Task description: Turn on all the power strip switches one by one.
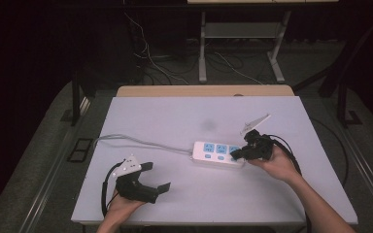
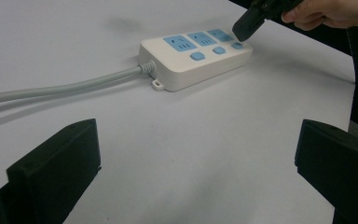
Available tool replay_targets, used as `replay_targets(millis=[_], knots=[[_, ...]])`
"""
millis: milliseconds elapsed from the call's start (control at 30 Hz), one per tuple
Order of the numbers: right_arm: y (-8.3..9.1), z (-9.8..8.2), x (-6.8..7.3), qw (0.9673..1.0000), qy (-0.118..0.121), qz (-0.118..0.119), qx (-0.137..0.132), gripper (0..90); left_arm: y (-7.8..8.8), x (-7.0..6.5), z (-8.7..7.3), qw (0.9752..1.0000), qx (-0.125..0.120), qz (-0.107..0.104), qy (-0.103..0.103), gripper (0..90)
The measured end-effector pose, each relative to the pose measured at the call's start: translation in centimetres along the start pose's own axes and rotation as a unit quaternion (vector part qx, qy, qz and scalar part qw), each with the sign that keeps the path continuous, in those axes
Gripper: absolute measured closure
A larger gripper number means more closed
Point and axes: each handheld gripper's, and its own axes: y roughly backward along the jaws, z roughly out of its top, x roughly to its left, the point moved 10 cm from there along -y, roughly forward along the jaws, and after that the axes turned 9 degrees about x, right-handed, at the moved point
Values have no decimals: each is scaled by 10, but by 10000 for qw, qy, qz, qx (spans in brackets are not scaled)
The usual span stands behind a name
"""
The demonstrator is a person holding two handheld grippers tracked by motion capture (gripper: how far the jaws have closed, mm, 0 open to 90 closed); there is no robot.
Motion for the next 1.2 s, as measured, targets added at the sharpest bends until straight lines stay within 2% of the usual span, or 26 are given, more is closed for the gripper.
replay_targets(millis=[67, 200, 400, 600, 933, 1033, 1200], knots=[[-4, -1, -1, 10000, 1, -55, 67, 897, 0, 0, 0, 10000, 9, -5, 2, 0], [-5, 0, -2, 9999, -67, 9, 77, 898, 0, 0, 0, 10000, 4, -3, -12, 0], [-5, -1, -3, 10000, -47, 1, 65, 899, 0, 0, 0, 10000, 12, -3, -10, 0], [-7, -3, -3, 10000, -56, 45, -53, 900, 0, -1, 0, 10000, 15, -11, -12, 0], [-9, -4, -2, 9999, 62, -96, -59, 900, -1, -3, 0, 10000, 25, -22, -43, 0], [-9, -4, 0, 9996, 160, -210, -35, 900, 0, -4, 0, 10000, 17, -24, -45, 0], [-9, -4, -1, 9998, 56, -152, -76, 900, -1, -1, -1, 10000, 33, -12, -2, 0]])
